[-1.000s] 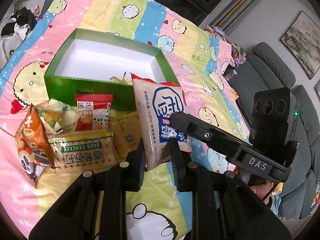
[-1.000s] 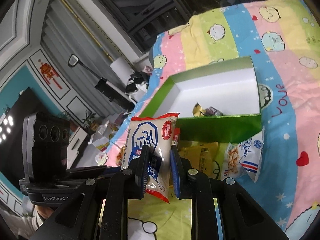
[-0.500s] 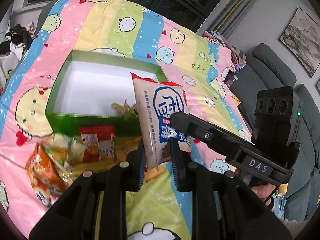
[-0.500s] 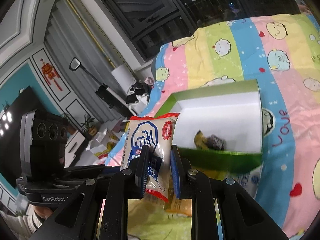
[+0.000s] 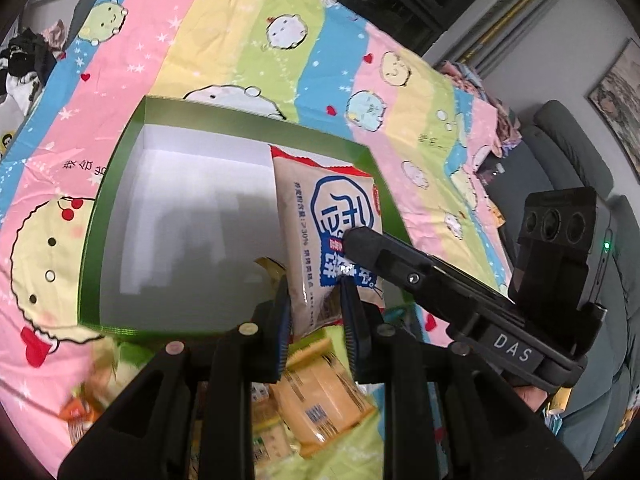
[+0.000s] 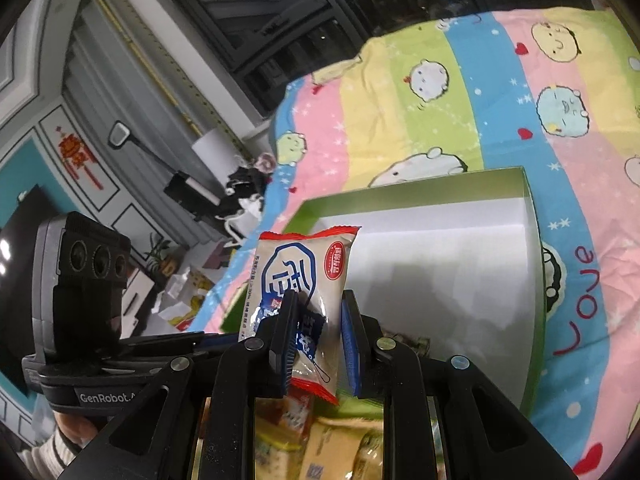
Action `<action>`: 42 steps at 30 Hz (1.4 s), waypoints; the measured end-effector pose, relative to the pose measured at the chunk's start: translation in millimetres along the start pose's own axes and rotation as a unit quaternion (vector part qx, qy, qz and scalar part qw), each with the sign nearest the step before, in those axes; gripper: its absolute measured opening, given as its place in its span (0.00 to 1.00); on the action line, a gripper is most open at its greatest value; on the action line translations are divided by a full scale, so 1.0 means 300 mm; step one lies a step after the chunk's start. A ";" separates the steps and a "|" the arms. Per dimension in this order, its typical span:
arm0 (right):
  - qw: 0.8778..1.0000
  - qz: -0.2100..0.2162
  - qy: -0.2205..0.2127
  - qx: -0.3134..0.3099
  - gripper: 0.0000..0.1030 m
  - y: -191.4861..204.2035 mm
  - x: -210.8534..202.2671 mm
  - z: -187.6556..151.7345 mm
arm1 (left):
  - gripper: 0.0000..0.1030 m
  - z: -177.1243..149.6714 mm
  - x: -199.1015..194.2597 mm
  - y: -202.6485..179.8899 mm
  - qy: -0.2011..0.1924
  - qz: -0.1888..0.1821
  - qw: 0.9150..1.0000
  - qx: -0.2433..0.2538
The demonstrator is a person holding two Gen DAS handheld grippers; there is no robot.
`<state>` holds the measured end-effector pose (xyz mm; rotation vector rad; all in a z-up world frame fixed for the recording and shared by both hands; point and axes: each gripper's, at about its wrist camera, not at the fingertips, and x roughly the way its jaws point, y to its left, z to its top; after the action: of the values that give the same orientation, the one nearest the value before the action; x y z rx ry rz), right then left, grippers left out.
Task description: Organize snacks
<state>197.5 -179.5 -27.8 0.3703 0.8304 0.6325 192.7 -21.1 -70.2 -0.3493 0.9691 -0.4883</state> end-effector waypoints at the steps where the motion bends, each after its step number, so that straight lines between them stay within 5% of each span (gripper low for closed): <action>1: 1.000 -0.003 0.002 0.003 0.22 -0.008 0.012 0.004 | 0.22 0.007 0.009 0.006 0.002 0.002 1.000 -0.002; 10: 0.999 -0.034 0.020 0.013 0.22 -0.046 0.092 0.018 | 0.25 0.047 0.058 0.042 -0.003 0.045 0.999 -0.012; 14: 0.998 -0.055 0.019 0.019 0.31 -0.058 0.091 0.019 | 0.60 0.058 0.040 0.065 -0.021 0.086 0.996 -0.015; 16: 0.997 -0.065 0.017 0.029 0.51 -0.072 0.076 0.015 | 0.60 0.056 0.009 0.087 -0.031 0.089 0.995 -0.021; 28: 0.999 -0.036 0.002 0.019 0.52 -0.018 -0.078 -0.084 | 0.64 -0.058 -0.198 0.145 -0.074 0.093 0.992 -0.051; 42: 0.998 -0.030 0.048 0.002 0.52 0.078 -0.178 -0.276 | 0.68 -0.288 -0.380 0.215 -0.078 0.085 0.987 -0.108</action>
<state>97.4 -191.3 -37.1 0.3200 0.9313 0.5966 80.7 88.9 -67.9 -0.4881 0.8922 -0.1971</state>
